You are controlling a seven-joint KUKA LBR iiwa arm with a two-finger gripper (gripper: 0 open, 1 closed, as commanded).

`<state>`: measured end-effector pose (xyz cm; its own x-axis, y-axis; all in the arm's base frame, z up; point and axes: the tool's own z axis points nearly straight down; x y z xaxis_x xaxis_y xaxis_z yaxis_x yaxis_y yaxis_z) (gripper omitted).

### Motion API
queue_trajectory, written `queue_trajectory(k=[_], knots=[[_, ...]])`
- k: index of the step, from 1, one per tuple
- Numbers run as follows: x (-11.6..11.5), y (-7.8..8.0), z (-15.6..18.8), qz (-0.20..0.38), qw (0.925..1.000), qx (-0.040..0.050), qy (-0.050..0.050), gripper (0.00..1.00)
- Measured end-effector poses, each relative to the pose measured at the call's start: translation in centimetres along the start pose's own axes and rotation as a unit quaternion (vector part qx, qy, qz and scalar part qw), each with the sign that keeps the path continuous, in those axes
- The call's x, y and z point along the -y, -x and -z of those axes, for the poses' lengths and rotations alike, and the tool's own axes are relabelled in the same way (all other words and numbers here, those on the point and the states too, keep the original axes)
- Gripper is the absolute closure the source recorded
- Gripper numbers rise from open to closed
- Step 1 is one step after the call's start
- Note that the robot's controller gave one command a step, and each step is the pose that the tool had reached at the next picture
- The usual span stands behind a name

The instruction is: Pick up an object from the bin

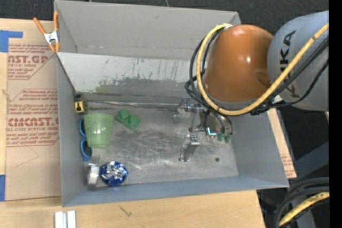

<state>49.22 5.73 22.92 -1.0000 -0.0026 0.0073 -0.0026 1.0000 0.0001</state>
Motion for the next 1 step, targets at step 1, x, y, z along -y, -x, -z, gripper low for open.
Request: queue_trajectory(k=[1], knots=[[-9.24,0.61,-13.33,0.085,0.9964,0.0006,0.000,0.00]])
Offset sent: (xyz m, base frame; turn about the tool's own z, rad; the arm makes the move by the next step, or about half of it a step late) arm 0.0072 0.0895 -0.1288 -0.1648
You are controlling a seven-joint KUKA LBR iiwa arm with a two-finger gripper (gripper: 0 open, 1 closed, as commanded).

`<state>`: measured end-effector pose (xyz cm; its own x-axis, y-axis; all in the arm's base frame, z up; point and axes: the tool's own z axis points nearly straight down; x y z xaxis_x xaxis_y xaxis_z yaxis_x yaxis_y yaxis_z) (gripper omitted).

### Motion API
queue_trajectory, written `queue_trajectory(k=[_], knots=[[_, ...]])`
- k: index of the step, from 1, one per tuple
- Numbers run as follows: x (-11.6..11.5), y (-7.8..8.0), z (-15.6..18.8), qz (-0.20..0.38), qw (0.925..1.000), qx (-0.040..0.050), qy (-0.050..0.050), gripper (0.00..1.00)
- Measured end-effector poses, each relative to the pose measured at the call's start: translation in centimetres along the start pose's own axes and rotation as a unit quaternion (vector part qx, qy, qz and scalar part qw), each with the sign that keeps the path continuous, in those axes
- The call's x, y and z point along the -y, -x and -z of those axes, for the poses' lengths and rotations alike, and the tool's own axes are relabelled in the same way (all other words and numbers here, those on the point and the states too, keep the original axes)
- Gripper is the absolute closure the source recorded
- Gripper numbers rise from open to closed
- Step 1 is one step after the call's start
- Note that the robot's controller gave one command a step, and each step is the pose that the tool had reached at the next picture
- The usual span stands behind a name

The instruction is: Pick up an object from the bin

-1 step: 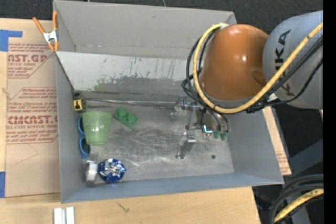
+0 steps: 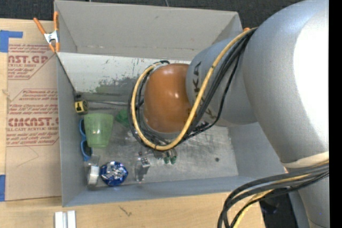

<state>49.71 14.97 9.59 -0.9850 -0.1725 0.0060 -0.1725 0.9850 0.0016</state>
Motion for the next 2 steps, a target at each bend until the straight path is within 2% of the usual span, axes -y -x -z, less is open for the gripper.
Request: queue_trajectory(k=[1,2], knots=[[-7.07,1.82,-2.45,-0.066,0.9978,0.0019,-0.004,0.00],[-7.10,1.95,-2.29,-0.066,0.9978,0.0052,-0.001,1.00]])
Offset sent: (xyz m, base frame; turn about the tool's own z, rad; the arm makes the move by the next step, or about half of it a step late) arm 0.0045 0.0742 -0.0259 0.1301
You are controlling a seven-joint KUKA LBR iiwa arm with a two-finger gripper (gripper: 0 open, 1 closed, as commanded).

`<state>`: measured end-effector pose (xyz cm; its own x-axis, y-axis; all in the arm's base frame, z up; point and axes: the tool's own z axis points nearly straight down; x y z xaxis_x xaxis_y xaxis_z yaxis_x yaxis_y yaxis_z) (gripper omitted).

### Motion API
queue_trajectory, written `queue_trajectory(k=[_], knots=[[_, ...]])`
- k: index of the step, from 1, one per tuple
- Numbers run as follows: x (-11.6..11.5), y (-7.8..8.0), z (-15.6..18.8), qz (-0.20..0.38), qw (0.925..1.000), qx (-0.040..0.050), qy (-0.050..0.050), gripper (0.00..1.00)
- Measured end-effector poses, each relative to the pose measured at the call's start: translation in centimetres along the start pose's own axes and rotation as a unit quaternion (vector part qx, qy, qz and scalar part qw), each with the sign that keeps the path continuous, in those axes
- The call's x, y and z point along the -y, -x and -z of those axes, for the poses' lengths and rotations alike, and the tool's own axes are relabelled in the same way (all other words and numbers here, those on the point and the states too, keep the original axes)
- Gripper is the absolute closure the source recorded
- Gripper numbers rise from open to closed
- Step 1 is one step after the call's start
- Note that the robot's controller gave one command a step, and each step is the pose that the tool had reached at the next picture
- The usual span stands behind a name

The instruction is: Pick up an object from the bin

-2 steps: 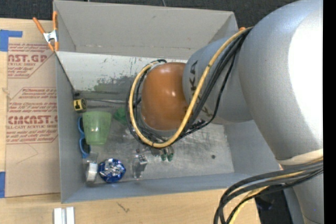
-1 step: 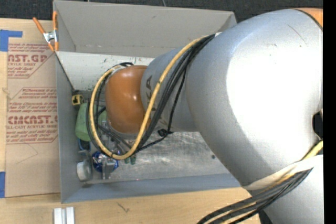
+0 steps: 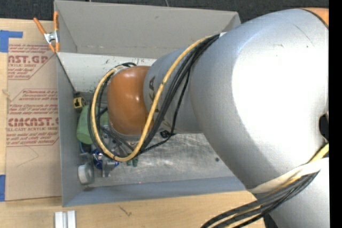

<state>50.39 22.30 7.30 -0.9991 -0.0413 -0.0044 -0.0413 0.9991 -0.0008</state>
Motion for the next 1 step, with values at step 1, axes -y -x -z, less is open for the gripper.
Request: queue_trajectory(k=[1], knots=[[0.82,2.09,10.65,0.009,1.0000,0.0030,0.002,1.00]])
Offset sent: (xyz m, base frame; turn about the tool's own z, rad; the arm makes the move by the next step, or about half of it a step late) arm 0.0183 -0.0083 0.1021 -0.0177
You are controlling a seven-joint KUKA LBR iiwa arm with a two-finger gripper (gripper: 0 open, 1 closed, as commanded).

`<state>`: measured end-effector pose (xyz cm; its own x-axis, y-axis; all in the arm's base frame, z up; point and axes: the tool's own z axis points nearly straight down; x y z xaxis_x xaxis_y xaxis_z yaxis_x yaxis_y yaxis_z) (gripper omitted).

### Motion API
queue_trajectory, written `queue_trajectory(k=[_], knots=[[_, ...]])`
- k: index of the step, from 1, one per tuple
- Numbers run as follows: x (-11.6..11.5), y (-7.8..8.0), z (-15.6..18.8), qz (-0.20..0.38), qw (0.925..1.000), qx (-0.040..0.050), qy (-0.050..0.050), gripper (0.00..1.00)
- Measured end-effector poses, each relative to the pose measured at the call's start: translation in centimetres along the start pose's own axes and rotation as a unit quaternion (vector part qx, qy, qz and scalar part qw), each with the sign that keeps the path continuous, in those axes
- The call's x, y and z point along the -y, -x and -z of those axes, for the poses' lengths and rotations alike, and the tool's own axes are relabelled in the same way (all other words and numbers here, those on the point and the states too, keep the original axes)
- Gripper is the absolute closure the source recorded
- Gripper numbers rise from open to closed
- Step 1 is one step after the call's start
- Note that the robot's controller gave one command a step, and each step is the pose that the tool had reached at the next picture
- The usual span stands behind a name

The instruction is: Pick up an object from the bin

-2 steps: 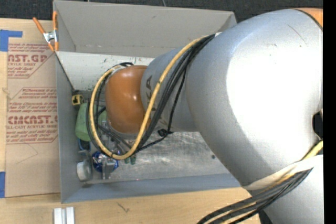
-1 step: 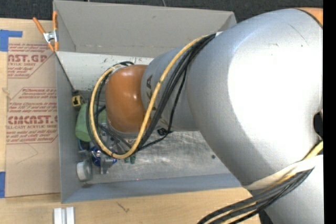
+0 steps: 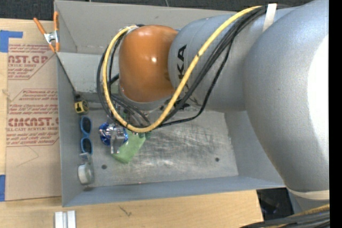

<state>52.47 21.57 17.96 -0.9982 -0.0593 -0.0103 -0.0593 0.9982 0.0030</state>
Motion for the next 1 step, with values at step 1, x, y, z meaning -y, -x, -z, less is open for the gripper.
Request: queue_trajectory(k=[1], knots=[[-1.46,-2.68,2.72,0.079,0.9969,-0.0041,0.000,1.00]])
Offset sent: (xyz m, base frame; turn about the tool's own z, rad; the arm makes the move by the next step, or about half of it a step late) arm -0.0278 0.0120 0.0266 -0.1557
